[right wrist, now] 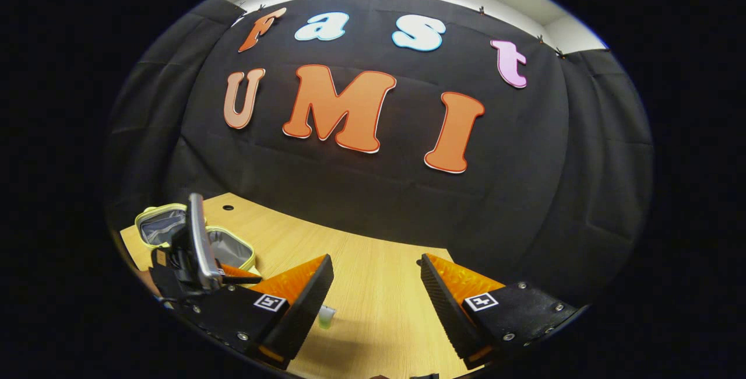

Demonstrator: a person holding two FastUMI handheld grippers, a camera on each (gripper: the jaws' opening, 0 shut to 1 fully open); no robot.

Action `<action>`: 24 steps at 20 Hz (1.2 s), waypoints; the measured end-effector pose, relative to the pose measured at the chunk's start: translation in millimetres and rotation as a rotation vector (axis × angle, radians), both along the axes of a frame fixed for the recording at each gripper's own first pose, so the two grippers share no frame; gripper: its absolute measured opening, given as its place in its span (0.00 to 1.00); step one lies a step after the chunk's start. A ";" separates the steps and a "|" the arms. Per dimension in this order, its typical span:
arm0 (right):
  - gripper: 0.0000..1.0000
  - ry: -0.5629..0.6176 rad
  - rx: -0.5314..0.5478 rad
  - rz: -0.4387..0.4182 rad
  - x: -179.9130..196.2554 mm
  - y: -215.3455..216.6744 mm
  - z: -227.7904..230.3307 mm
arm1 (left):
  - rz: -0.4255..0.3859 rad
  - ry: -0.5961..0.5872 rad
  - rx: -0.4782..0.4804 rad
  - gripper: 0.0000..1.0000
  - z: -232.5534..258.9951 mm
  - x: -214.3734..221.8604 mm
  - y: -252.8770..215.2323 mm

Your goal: First open the suitcase, pack the skin care products into it, and then close the suitcase.

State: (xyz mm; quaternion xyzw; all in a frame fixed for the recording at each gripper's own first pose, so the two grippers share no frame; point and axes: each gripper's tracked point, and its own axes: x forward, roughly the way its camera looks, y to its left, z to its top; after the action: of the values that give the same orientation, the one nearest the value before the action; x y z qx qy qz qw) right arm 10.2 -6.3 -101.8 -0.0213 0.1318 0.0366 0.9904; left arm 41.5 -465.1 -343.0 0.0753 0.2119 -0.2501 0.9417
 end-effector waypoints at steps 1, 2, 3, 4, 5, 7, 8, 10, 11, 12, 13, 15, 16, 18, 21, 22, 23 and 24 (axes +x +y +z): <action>0.96 0.009 0.007 0.003 1.0 -2.2 -2.0 | 0.001 0.016 0.013 0.94 -10.8 0.7 -3.0; 0.96 0.019 0.006 0.008 2.1 -4.1 -6.3 | 0.000 0.033 0.029 0.90 -19.3 2.9 -5.4; 0.96 0.022 -0.001 0.015 3.4 -4.9 -8.8 | 0.003 0.038 0.035 0.90 -26.0 5.1 -6.4; 0.96 0.023 -0.007 0.024 4.2 -5.6 -9.9 | 0.005 0.047 0.037 0.90 -30.0 8.4 -9.3; 0.96 0.028 -0.006 0.038 5.1 -4.8 -13.0 | 0.005 0.061 0.033 0.82 -36.7 9.4 -13.1; 0.96 0.046 0.010 0.063 5.3 -3.6 -20.9 | 0.019 0.090 0.037 0.64 -50.0 15.0 -17.6; 0.95 0.055 0.017 0.071 7.2 -3.2 -24.2 | 0.023 0.108 0.038 0.61 -55.8 18.0 -19.3; 0.95 0.069 0.026 0.086 10.2 -3.6 -30.9 | 0.031 0.104 0.040 0.45 -56.0 26.0 -23.1; 0.95 0.074 0.027 0.093 11.2 -4.0 -33.2 | 0.034 0.102 0.044 0.45 -56.7 27.4 -22.2; 0.95 0.076 0.026 0.097 11.9 -4.7 -36.6 | 0.042 0.110 0.050 0.36 -53.5 27.4 -19.6; 0.95 0.080 0.024 0.104 12.3 -4.6 -39.6 | 0.046 0.118 0.048 0.36 -54.6 27.3 -18.8; 0.95 0.082 0.016 0.117 13.0 -3.7 -45.4 | 0.067 0.125 0.031 0.36 -45.1 26.3 -13.3; 0.95 0.085 0.012 0.125 12.7 -2.0 -48.8 | 0.080 0.119 0.027 0.36 -38.7 27.5 -8.5; 0.95 0.104 0.008 0.140 11.5 0.7 -59.9 | 0.109 0.111 0.016 0.36 -24.1 27.4 0.6; 0.95 0.131 0.020 0.158 7.0 6.7 -72.9 | 0.150 0.099 -0.001 0.36 -3.2 25.6 15.3; 0.95 0.140 0.022 0.163 7.1 9.9 -77.5 | 0.165 0.093 -0.011 0.36 5.8 25.7 20.5; 0.95 0.145 0.023 0.168 7.9 13.4 -81.9 | 0.179 0.090 -0.017 0.34 13.0 24.5 26.4; 0.95 0.153 0.024 0.175 7.2 16.0 -87.0 | 0.189 0.083 -0.020 0.36 20.6 24.4 32.6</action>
State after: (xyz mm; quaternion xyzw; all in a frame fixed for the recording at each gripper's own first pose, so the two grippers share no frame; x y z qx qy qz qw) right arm 17.4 9.7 -188.8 -0.0183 0.2043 0.1262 0.9706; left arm 65.9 -432.5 -322.4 0.0351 0.2544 -0.1651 0.9523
